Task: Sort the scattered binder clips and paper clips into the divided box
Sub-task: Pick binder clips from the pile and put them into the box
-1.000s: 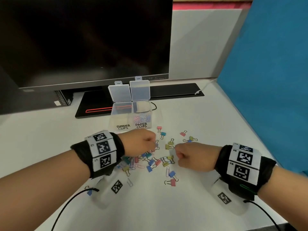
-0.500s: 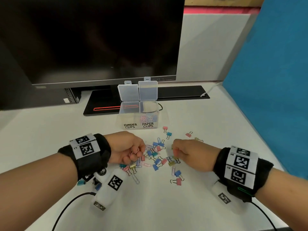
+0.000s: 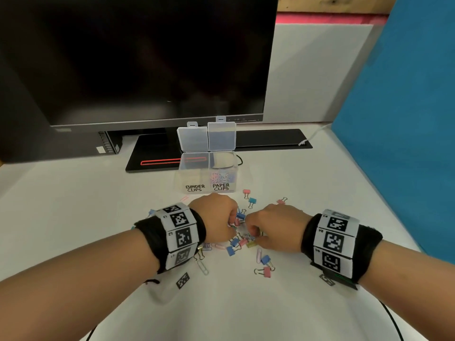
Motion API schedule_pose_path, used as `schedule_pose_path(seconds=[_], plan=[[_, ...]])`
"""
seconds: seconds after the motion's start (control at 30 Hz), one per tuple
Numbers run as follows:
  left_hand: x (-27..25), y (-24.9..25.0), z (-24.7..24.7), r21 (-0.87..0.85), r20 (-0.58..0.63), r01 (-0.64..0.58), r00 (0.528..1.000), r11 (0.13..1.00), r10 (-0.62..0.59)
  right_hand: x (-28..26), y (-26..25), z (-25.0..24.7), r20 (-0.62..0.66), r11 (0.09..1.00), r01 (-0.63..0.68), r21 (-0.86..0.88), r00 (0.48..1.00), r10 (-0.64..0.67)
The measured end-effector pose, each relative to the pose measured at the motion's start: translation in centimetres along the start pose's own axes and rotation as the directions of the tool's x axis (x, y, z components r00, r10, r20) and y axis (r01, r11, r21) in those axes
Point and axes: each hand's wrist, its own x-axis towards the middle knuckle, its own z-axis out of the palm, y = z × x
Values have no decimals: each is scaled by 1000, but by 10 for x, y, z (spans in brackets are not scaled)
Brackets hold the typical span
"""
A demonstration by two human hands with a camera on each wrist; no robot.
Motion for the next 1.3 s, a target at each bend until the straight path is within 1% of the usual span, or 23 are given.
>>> schedule_pose_path(seconds=[0.13,0.27,0.47,0.57,0.67,0.7,0.73,0.77,0.8,0.83,0.87,0.9,0.97,1.0,1.03,1.07,1.1,1.13,1.17,1.2,1.23,1.27,1.3], plan=[[1,5,0,7,34,10,999,1000,-11,3,-5,0,56,999,30,-41,998,-28],[-4,3,1,-26,64,30,998,999,-29,4,-1,3,95,999,15,30,995,-18],[-7,-8,5,-126,68,49,997,991,-41,12,0,-2,-1,983,-81,164,997,83],[-10,-7,2,-154,49,54,998,987,-47,18,-9,-2,11,986,-111,127,994,111],[-10,-13,-9,-251,53,93,995,963,-82,23,-15,1,24,990,-127,56,992,126],[-11,-17,-13,-319,69,121,992,940,-104,23,-16,1,24,991,-129,34,992,128],[-13,-22,-17,-430,110,170,985,887,-135,24,-18,0,26,992,-128,12,991,128],[-15,-26,-21,-567,178,235,971,789,-162,24,-20,0,29,992,-126,-18,992,127],[-18,-31,-22,-693,258,307,951,652,-173,24,-22,0,32,992,-122,-46,992,123],[-23,-34,-24,-776,327,364,930,515,-166,23,-25,0,31,990,-120,-73,992,122],[-26,-39,-24,-817,373,399,916,417,-147,23,-28,1,30,988,-118,-101,992,121],[-31,-44,-23,-831,400,417,908,367,-127,23,-31,1,37,984,-116,-132,992,122],[-38,-51,-20,-839,430,435,898,327,-91,22,-32,-1,78,983,-123,-132,988,134],[-40,-55,-18,-845,436,441,896,304,-86,19,-29,-3,100,987,-137,-79,984,145],[-41,-59,-15,-851,441,447,893,275,-89,17,-24,-4,120,986,-169,15,979,166],[-42,-62,-13,-856,444,452,891,251,-91,15,-18,-5,140,968,-198,154,974,177],[-43,-64,-12,-858,448,456,889,238,-91,13,-10,-6,159,912,-226,343,971,181],[-44,-65,-11,-858,452,459,888,228,-88,9,-3,-8,184,781,-259,569,965,187],[-44,-64,-10,-859,458,463,886,220,-77,4,4,-7,224,569,-295,767,955,194],[-45,-63,-11,-855,472,475,879,207,-67,0,12,-5,259,345,-314,884,946,196],[-45,-60,-12,-849,489,490,870,196,-56,-6,19,-2,278,169,-308,936,943,182],[-44,-59,-12,-840,505,504,862,203,-50,-10,25,3,277,42,-286,957,948,155],[-43,-59,-12,-825,516,516,854,232,-64,-14,29,7,262,-52,-257,965,957,126]])
